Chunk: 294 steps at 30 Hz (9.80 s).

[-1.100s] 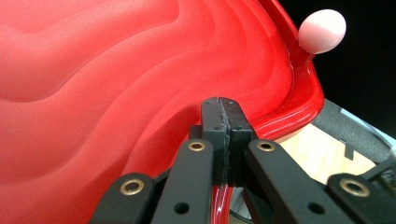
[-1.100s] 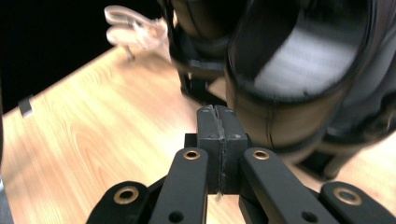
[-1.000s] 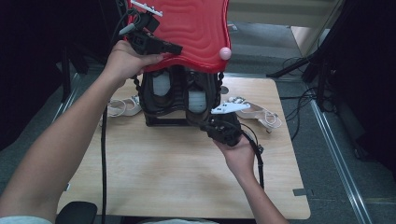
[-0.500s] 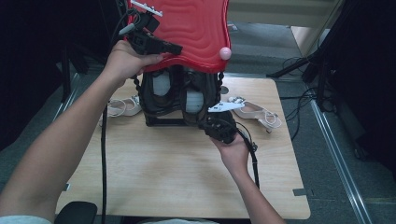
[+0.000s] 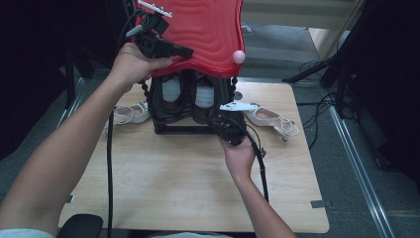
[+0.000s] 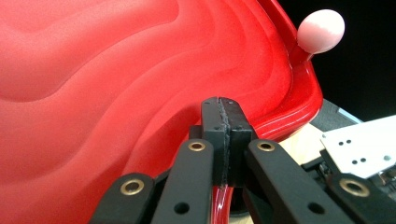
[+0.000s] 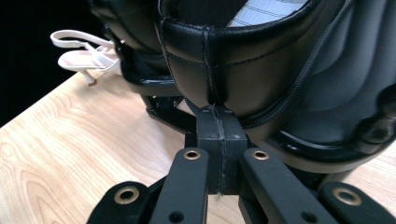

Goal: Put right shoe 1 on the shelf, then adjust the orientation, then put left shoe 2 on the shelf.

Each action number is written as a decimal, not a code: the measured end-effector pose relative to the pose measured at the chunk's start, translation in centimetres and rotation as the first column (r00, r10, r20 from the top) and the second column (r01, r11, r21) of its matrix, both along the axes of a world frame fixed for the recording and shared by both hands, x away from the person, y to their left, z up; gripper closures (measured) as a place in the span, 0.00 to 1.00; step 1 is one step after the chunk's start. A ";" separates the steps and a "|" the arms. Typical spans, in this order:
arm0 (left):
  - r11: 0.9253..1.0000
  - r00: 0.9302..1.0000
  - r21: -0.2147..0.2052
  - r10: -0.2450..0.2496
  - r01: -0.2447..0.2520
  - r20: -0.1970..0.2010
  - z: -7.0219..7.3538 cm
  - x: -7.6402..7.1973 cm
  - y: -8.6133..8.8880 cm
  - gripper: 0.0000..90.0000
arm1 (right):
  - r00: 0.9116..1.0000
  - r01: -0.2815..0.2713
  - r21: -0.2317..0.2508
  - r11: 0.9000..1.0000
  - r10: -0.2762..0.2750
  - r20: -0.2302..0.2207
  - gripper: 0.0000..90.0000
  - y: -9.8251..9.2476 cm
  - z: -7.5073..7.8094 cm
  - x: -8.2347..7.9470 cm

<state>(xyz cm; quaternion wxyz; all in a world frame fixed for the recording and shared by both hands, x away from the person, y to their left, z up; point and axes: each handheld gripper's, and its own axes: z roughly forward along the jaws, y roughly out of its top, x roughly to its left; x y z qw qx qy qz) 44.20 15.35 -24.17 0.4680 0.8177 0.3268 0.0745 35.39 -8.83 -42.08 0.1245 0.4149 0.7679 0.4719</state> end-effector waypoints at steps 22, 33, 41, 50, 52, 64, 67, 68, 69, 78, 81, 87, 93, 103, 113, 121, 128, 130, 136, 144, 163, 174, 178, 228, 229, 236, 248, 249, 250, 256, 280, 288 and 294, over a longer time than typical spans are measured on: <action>1.000 1.000 -0.010 0.011 -0.012 -0.022 0.4 0.0 0.1 0.87 | 0.997 0.071 -0.012 0.997 -0.071 0.031 0.99 -2.4 0.2 0.8; 1.000 0.999 -0.003 -0.029 0.029 -0.027 1.7 -3.6 1.5 0.68 | 0.998 -0.042 0.056 0.998 0.044 -0.038 0.82 -3.4 -1.0 -1.3; 0.998 0.997 -0.027 -0.056 0.054 -0.049 -0.2 -5.9 2.6 0.57 | 0.991 -0.064 0.092 0.994 0.074 -0.112 0.81 -4.1 -2.4 -3.0; 0.996 0.994 -0.021 -0.090 0.089 -0.058 -3.6 -8.0 3.2 0.55 | 0.969 -0.125 0.148 0.981 0.152 -0.194 0.76 -4.5 -3.7 -3.9; 0.995 0.994 -0.026 -0.095 0.094 -0.057 -4.3 -8.3 3.4 0.54 | 0.967 -0.130 0.157 0.979 0.160 -0.197 0.72 -4.7 -3.8 -4.1; 0.992 0.988 -0.056 -0.118 0.112 -0.104 -9.2 -9.1 4.2 0.50 | 0.974 -0.099 0.105 0.989 0.118 -0.194 0.70 -5.7 -4.5 -5.6; 0.992 0.987 -0.057 -0.115 0.109 -0.115 -10.2 -9.2 4.3 0.50 | 0.969 -0.123 0.134 0.983 0.148 -0.198 0.67 -6.3 -4.5 -5.5; 0.993 0.987 -0.058 -0.112 0.106 -0.119 -10.6 -9.3 4.3 0.50 | 0.971 -0.119 0.130 0.984 0.142 -0.191 0.65 -6.5 -4.5 -5.5; 0.993 0.986 -0.057 -0.112 0.105 -0.122 -11.0 -9.4 4.3 0.50 | 0.975 -0.122 0.124 0.985 0.143 -0.172 0.65 -6.8 -4.4 -5.6; 0.994 0.981 -0.061 -0.096 0.087 -0.166 -14.9 -10.1 4.6 0.50 | 0.977 -0.175 0.088 0.981 0.184 -0.104 0.55 -8.6 -4.1 -5.5; 0.995 0.980 -0.060 -0.092 0.083 -0.179 -16.0 -10.3 4.7 0.50 | 0.972 -0.170 0.091 0.981 0.182 -0.147 0.56 -9.0 -4.5 -5.2; 0.995 0.984 -0.057 -0.086 0.078 -0.157 -17.5 -11.0 5.1 0.51 | 0.968 -0.184 0.071 0.980 0.193 -0.158 0.56 -9.5 -5.0 -5.1; 0.997 0.986 -0.050 -0.064 0.056 -0.157 -19.0 -11.6 5.9 0.59 | 0.965 -0.196 0.085 0.977 0.208 -0.161 0.56 -10.2 -4.9 -5.0; 0.998 0.975 -0.041 -0.046 0.038 -0.217 -20.9 -12.2 7.3 0.80 | 0.969 -0.183 0.057 0.981 0.190 -0.158 0.58 -10.9 -4.6 -5.1; 0.999 0.977 -0.046 -0.009 0.000 -0.211 -21.2 -12.1 9.3 1.00 | 0.972 -0.134 0.057 0.989 0.143 -0.185 0.57 -12.0 -4.8 -4.5; 0.997 0.975 -0.051 0.050 -0.062 -0.215 -21.3 -11.6 11.8 1.00 | 0.972 -0.139 0.046 0.989 0.145 -0.184 0.58 -12.0 -4.9 -4.5; 0.992 0.971 -0.046 0.107 -0.119 -0.212 -21.3 -10.8 13.8 1.00 | 0.971 -0.136 0.044 0.990 0.142 -0.192 0.58 -11.9 -4.9 -4.5; 0.990 0.969 -0.047 0.121 -0.134 -0.214 -21.2 -10.4 14.4 1.00 | 0.971 -0.139 0.045 0.989 0.145 -0.188 0.57 -11.9 -4.9 -4.5; 0.982 0.962 -0.050 0.166 -0.181 -0.217 -20.8 -9.5 15.6 1.00 | 0.973 -0.137 0.041 0.990 0.142 -0.184 0.57 -11.8 -4.9 -4.6; 0.974 0.945 -0.044 0.204 -0.222 -0.255 -20.8 -6.7 17.7 1.00 | 0.970 -0.152 0.033 0.988 0.155 -0.186 0.56 -11.4 -5.1 -4.6; 0.924 0.874 0.039 0.373 -0.380 -0.310 -22.5 -2.4 22.5 1.00 | 0.965 -0.176 0.007 0.984 0.174 -0.198 0.56 -10.8 -5.4 -4.6; 0.922 0.875 -0.013 0.363 -0.387 -0.321 -23.1 -2.6 22.6 1.00 | 0.966 -0.167 -0.008 0.986 0.162 -0.201 0.55 -10.9 -5.5 -4.6; 0.924 0.880 0.000 0.364 -0.382 -0.304 -21.9 -1.9 22.6 1.00 | 0.965 -0.171 -0.010 0.985 0.166 -0.203 0.55 -10.7 -5.6 -4.6; 0.915 0.809 0.013 0.363 -0.403 -0.462 -24.9 -2.2 17.6 1.00 | 0.963 -0.178 -0.015 0.984 0.171 -0.209 0.54 -10.3 -5.7 -4.5; 0.912 0.810 0.012 0.370 -0.410 -0.456 -24.9 -2.3 17.4 1.00 | 0.963 -0.178 -0.015 0.984 0.171 -0.207 0.54 -10.3 -5.7 -4.5; 0.890 0.803 0.013 0.417 -0.455 -0.425 -24.7 -2.6 17.7 0.95 | 0.964 -0.174 -0.015 0.985 0.167 -0.206 0.54 -10.4 -5.7 -4.5; 0.861 0.795 0.025 0.479 -0.507 -0.373 -22.6 -3.6 19.0 0.68 | 0.967 -0.174 -0.009 0.985 0.169 -0.188 0.55 -10.6 -5.5 -4.5; 0.866 0.800 0.038 0.476 -0.499 -0.365 -22.3 -3.7 19.0 0.68 | 0.967 -0.171 -0.005 0.985 0.167 -0.192 0.55 -10.6 -5.5 -4.5; 0.867 0.802 0.040 0.476 -0.496 -0.360 -22.0 -3.8 18.9 0.68 | 0.967 -0.172 0.000 0.985 0.169 -0.189 0.55 -10.7 -5.5 -4.5; 0.868 0.809 0.034 0.474 -0.495 -0.347 -20.4 -4.4 19.0 0.65 | 0.969 -0.169 0.002 0.986 0.166 -0.184 0.54 -10.8 -5.4 -4.6; 0.798 0.750 0.083 0.592 -0.597 -0.295 -22.4 -5.0 20.6 0.56 | 0.968 -0.166 -0.013 0.986 0.160 -0.191 0.54 -10.7 -5.5 -4.5; 0.778 0.733 0.097 0.619 -0.620 -0.282 -24.0 -5.1 19.6 0.57 | 0.970 -0.161 -0.012 0.987 0.156 -0.187 0.53 -10.8 -5.6 -4.4; 0.761 0.723 0.125 0.645 -0.636 -0.249 -24.8 -5.2 19.2 0.56 | 0.971 -0.161 -0.013 0.987 0.156 -0.184 0.53 -10.7 -5.5 -4.4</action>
